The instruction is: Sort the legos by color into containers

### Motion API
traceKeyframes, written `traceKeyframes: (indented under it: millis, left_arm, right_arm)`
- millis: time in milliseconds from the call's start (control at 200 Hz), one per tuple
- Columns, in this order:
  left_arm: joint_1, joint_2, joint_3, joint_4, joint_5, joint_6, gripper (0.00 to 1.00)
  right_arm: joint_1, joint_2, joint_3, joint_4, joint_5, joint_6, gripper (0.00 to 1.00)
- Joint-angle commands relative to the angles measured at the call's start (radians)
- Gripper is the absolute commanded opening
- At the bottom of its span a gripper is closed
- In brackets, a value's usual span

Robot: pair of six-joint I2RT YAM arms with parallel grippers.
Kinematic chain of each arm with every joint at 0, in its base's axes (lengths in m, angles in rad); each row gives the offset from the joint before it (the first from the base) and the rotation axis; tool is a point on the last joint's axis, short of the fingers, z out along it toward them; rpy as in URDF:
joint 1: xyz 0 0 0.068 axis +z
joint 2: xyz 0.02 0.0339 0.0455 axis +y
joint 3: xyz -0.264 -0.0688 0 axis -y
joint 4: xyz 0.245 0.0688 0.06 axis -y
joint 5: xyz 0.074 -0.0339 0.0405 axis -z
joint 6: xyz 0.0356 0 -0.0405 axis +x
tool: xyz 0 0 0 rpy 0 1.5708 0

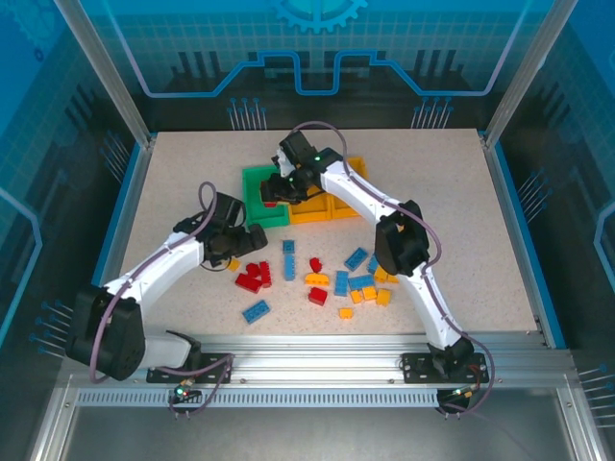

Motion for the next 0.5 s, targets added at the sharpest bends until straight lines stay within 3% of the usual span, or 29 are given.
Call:
traceKeyframes:
  millis: [0,55,325,495]
  left_arm:
    - [-0.054,-0.033,-0.023,-0.061,0.017,-0.073,0.99]
    - [-0.085,-0.044,-0.027,-0.076,0.007,-0.095,0.98]
    - [-0.219,-0.009,-0.018,-0.092,-0.015,-0.163,0.87]
    - [-0.268,0.06,0.004,-0.097,-0.036,-0.192,0.73]
  right_arm:
    - [0.012,0.033,0.072,-0.071,-0.005,0.031,0.59]
    - [0.014,0.026,0.067,-0.063,-0.01,0.033,0.67]
    - [0.013,-0.106,-0.029,-0.014,-0.035,0.033,0.71]
    - [0.001,-0.287,-0.221,-0.001,0.03,-0.043,0.73]
